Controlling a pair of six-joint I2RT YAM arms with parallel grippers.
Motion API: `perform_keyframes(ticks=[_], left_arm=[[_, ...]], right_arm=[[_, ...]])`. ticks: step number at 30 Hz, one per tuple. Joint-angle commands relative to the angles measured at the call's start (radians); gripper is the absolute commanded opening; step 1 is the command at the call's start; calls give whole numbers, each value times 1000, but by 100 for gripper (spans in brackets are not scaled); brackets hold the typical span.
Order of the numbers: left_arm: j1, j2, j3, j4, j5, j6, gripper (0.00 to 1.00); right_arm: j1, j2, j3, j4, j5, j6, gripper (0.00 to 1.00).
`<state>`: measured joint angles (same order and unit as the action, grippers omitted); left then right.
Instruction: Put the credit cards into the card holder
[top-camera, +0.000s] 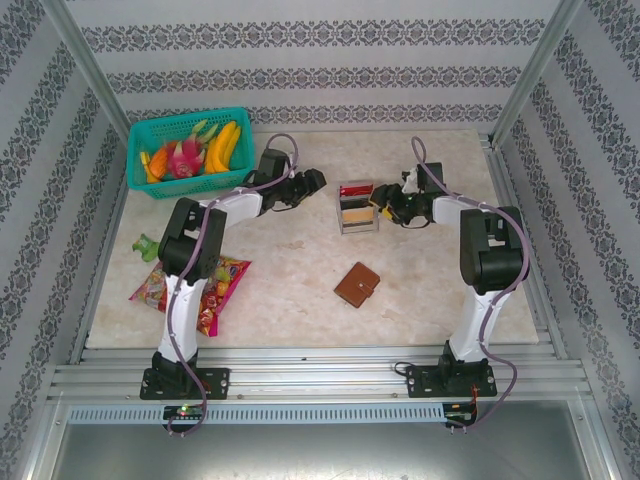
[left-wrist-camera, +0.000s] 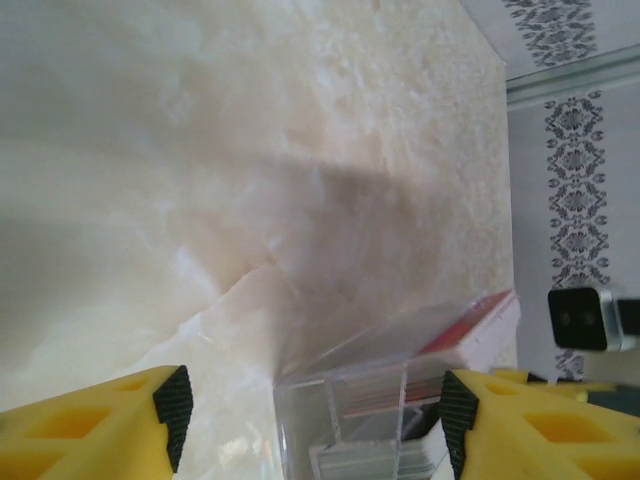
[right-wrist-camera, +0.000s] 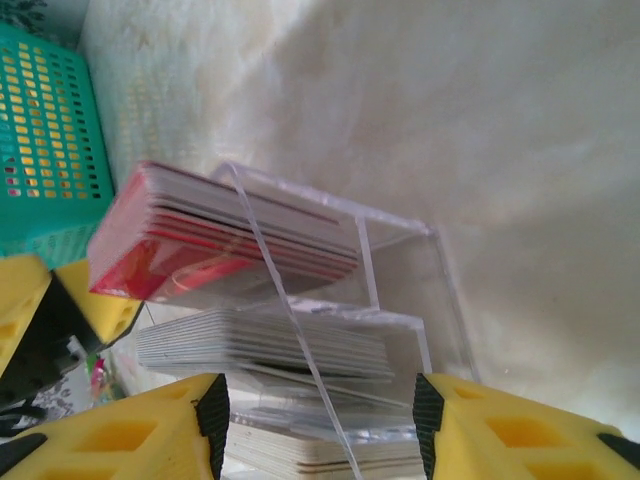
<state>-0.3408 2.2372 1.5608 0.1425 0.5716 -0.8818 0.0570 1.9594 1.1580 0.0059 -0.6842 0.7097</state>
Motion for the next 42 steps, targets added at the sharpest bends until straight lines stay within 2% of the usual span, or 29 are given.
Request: perform_keyframes(ticks=[1,4,9,14,20,28,32,36,40,42], left_arm=[[-16,42,65,-45,-16,-116,63],[-27,61,110,-116,-42,-123,56],[-56,98,215,-273,-70,-82,54],[-75,128,267,-322,-47,-70,53],[-103,124,236,-326,-39,-71,52],[-137,114,202,-257,38,-98,52],[-146,67,133,-212,37,-112,52],[-147,-19,46,-208,-7,-100,58],[-147,-114,-22,-242,-69,-48,71],[-145,-156,-58,-262,-90,-25,74]], right_arm=[[22,-53,-71,72,-52,21,55],[38,-83,-137,134,-91,46,55],[93,-130,-200,177,-127,47,55],[139,-178,-239,159,-97,31,56],[129,-277,-302,102,21,7,58],[116,-475,-384,-183,209,-132,58],[116,-581,-447,-283,278,-158,57],[120,-636,-500,-308,253,-162,56],[151,-659,-530,-335,270,-125,56],[170,-668,-546,-332,284,-90,55]])
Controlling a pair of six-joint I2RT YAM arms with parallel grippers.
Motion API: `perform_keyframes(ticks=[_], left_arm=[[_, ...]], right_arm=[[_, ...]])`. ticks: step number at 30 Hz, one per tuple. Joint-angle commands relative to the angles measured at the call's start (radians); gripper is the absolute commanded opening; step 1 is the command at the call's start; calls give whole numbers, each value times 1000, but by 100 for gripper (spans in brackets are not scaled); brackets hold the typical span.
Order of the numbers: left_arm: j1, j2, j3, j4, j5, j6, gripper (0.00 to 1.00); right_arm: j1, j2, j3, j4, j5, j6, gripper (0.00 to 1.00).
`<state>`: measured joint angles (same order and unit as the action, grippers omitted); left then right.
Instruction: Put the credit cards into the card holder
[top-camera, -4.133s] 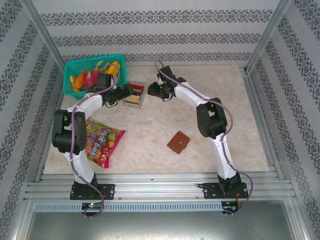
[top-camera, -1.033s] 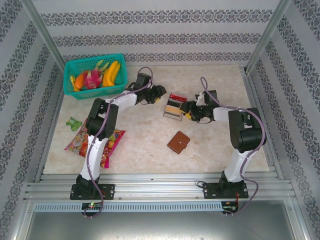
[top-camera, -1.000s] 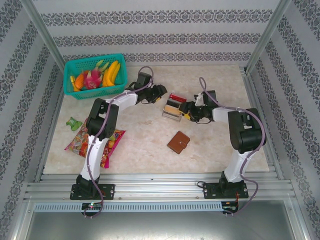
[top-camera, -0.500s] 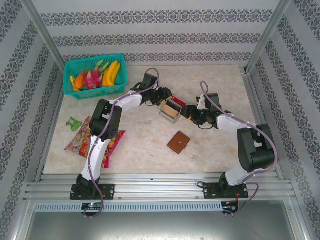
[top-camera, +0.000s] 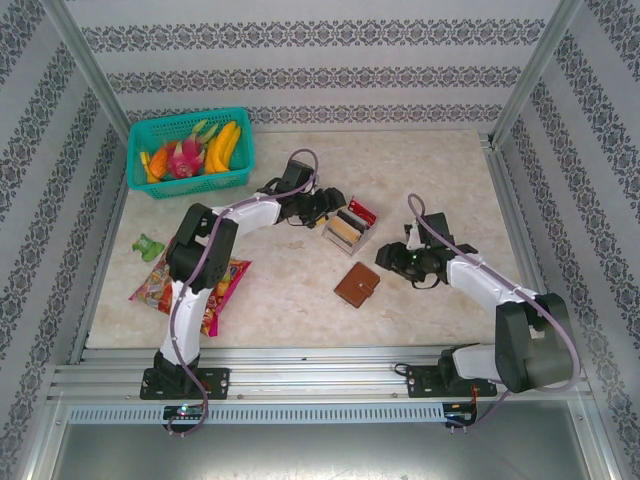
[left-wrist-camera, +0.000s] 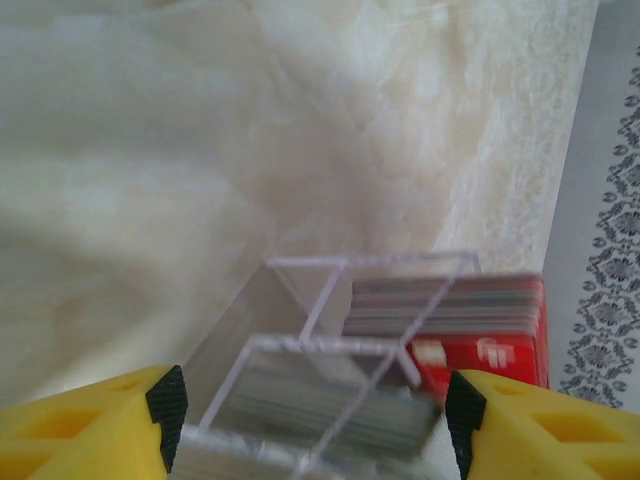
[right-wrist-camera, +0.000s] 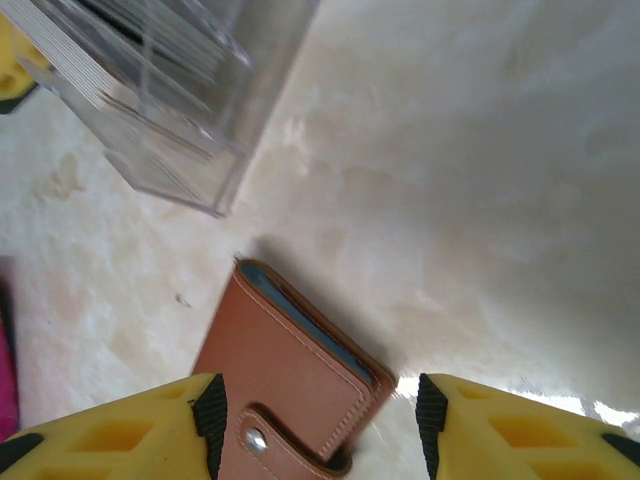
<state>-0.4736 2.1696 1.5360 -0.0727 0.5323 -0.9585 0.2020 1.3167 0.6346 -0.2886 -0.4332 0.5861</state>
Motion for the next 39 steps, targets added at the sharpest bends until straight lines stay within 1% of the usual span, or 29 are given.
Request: perform_keyframes(ticks=[1,4,5,7,10,12,13,16,17,18,19,23,25,28,31,33,37,39], left_arm=[[-14,-116,-60,-57,-74,67,75],[-15,-190,-153,-50,-91,90,75],[-16,-220,-187,-47,-91,107,74],[-22,-273,-242,-51,-89,153,74],[-32,-328,-314,-60,-72,191,71],[-37,-354,-373,-32,-54,188,68],[-41,-366,-405,-6,-38,184,67],[-49,-390,-475,29,-12,187,67],[-49,-390,-491,34,12,191,68],[-51,-388,-499,30,29,193,67],[-53,-384,-512,29,48,196,68],[-74,-385,-565,55,94,185,67],[-92,-392,-581,55,95,175,65],[-124,-414,-621,65,83,153,59],[-142,-422,-653,69,90,142,58],[-148,-423,-671,84,109,140,57],[-155,-423,-697,148,133,117,47],[-157,-417,-692,160,144,115,44]], right_arm=[[37,-25,-31,-26,24,47,55],[80,-22,-49,-21,29,83,53],[95,-23,-59,-11,39,99,51],[122,-17,-77,20,50,120,49],[149,21,-72,53,52,119,46],[168,58,-57,82,34,89,43],[185,78,-45,92,27,65,40],[234,137,3,73,46,-39,34],[253,159,24,50,57,-79,30],[267,173,37,38,73,-105,28],[282,183,42,43,82,-130,28],[293,246,60,142,-72,-161,28],[307,270,81,154,-110,-175,28],[312,286,118,103,-34,-151,31],[310,251,97,110,10,-103,32],[310,225,82,118,19,-62,32],[312,193,49,137,31,9,31],[313,199,38,156,21,26,30]])
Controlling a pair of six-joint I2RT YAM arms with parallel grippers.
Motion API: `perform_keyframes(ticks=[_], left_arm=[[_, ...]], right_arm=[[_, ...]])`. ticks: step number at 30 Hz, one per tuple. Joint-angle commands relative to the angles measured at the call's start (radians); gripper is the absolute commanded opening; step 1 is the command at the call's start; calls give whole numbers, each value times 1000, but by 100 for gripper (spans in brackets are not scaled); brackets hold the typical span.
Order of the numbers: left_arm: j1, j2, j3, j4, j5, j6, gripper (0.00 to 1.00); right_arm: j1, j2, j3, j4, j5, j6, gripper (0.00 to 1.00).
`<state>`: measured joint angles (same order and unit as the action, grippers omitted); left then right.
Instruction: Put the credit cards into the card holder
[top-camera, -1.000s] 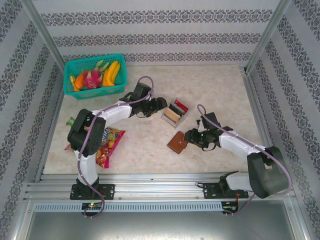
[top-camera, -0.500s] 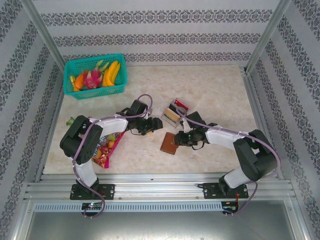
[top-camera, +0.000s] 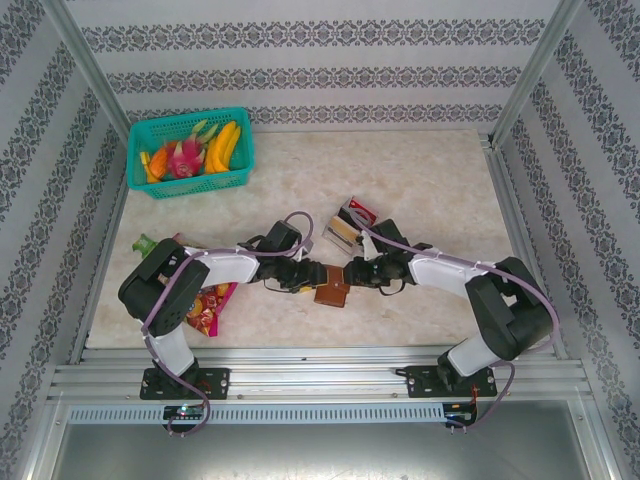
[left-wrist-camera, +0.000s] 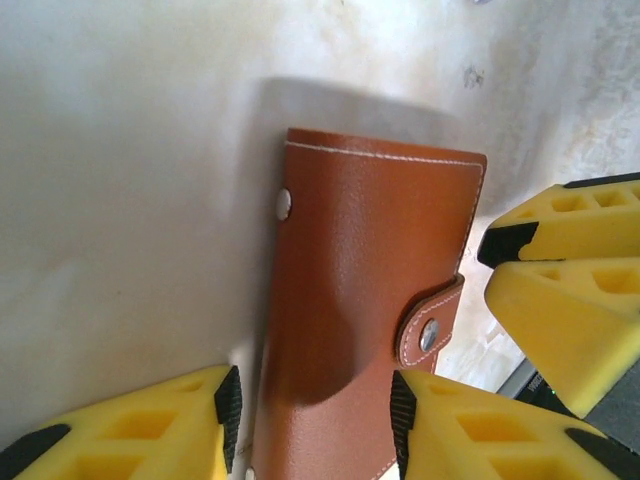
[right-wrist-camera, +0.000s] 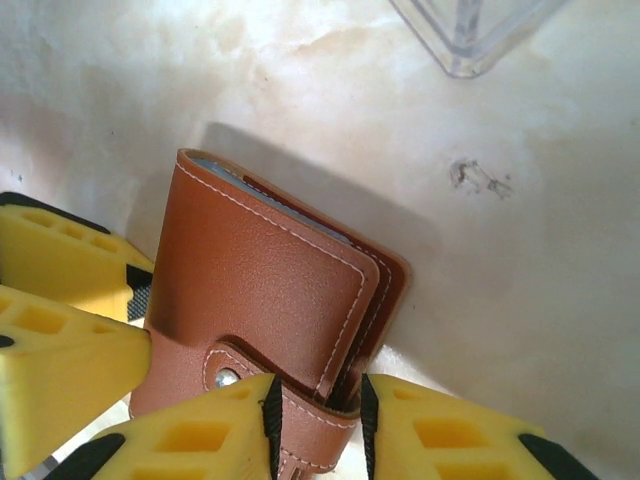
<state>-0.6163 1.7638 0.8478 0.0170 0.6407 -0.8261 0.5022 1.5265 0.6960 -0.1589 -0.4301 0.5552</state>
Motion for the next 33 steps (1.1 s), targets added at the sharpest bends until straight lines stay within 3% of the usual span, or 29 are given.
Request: perform_keyframes(ticks=[1,8,11,16,19,29,33], left_arm=[[-16,-8,2,73,43,-15,43],[-33,-6,40,97,114,20,31],[-35,-5,23,118,104,3,32],[-36,-41,-33,71,-56,-37,38],[-36,-57,-39,45,-98,-32,42],[-50,13,1,35,-73,-19,46],[-62,53,9,106,-15,-32,36]], right_arm=[[13,-4,-21,20,25,60,28],[24,32,-25,30,52,67,21],[29,36,-26,30,66,66,21],[27,40,-12,-18,110,66,22],[29,38,-12,-18,106,62,23],[30,64,-12,-2,97,67,23],[33,76,-10,7,92,74,23]])
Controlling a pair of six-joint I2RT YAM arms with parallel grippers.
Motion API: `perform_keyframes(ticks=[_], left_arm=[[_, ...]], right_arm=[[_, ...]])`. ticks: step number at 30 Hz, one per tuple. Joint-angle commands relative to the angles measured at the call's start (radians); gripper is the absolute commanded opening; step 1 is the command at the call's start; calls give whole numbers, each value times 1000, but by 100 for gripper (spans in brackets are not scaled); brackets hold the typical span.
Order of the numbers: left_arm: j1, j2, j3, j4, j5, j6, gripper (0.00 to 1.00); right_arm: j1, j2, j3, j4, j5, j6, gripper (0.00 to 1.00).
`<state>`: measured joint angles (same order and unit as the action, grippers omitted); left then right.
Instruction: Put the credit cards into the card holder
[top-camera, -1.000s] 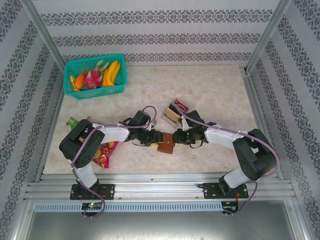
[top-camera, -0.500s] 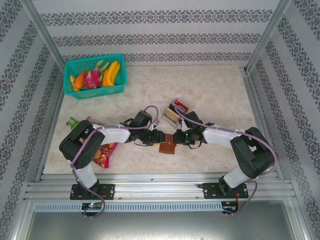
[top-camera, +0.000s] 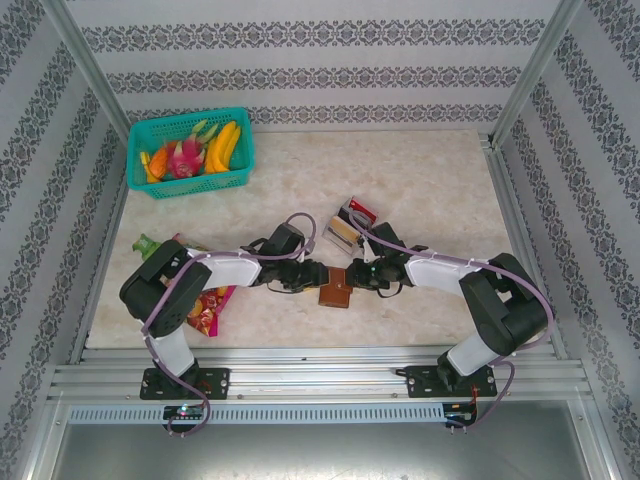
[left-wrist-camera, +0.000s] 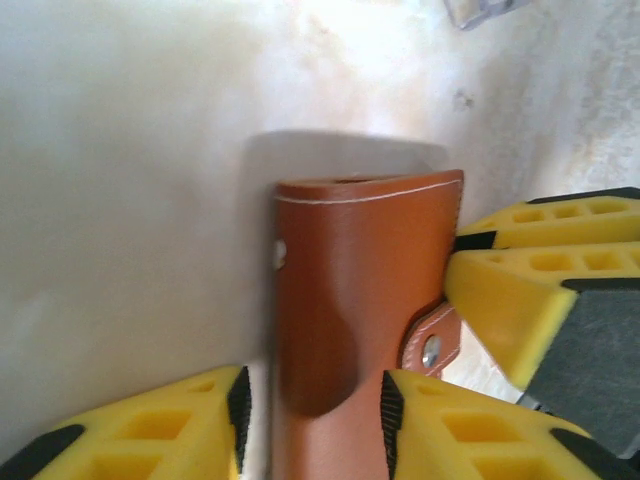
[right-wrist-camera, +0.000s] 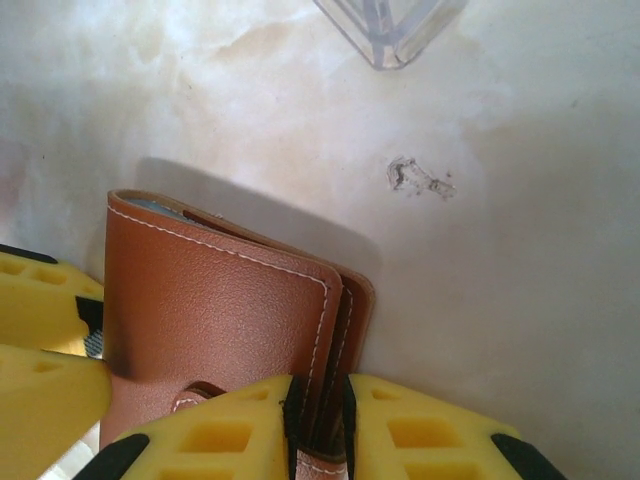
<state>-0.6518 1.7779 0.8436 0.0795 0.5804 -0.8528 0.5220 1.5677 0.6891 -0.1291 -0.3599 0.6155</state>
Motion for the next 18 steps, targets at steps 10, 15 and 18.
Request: perform_keyframes(ticks=[10,15,18], left_arm=[[-26,-7,-60,255,77,-126,18],[-26,-61,-71,246,58,-123,11],[-26,-79,-67,240,54,-122,8]], right_arm=[[15,29,38,-93,68,22,26],[34,-43,88,-201,169,48,31],[82,-91,136,-292,277,48,37]])
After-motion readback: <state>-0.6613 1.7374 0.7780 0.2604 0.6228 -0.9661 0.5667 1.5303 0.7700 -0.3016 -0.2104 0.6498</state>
